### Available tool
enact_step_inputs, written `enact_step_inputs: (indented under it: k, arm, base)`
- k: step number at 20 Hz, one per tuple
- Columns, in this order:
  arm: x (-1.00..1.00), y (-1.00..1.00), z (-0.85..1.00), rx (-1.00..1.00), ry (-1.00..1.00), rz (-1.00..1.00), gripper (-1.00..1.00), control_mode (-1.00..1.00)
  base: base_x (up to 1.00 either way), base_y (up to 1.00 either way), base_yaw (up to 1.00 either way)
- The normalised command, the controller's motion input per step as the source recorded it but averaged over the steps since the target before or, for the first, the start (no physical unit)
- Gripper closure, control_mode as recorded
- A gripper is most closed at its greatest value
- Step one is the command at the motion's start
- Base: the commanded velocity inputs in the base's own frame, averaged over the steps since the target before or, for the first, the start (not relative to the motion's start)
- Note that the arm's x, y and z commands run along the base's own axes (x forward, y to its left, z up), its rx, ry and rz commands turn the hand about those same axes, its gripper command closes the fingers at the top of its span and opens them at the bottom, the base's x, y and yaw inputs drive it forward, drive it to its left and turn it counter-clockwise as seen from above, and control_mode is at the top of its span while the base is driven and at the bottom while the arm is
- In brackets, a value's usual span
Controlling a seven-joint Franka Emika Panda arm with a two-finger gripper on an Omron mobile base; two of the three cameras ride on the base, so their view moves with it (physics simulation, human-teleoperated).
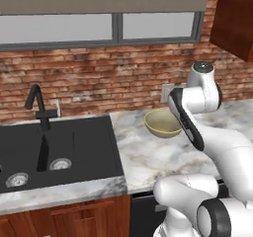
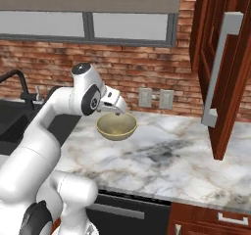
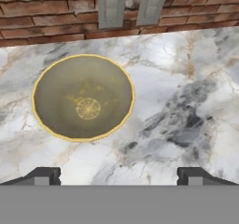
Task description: Pick the mug and place it in the sink. Pick the bowl and place it in the open cabinet and then close the cabinet.
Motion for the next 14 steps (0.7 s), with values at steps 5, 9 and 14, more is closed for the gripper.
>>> enact_step_inputs:
  k: [5, 9, 14]
  arm:
    - [0.00, 0.00, 0.00, 0.00, 0.00, 0.00, -1.00, 1.00]
    - [0.00, 0.00, 0.00, 0.00, 0.00, 0.00, -1.00, 1.00]
    - [0.00, 0.00, 0.00, 0.00, 0.00, 0.00, -1.00, 1.00]
  base:
    - [0.08, -0.01, -0.52]
    - [0.15, 0.01, -0.41]
    - [0.33, 0.26, -0.01]
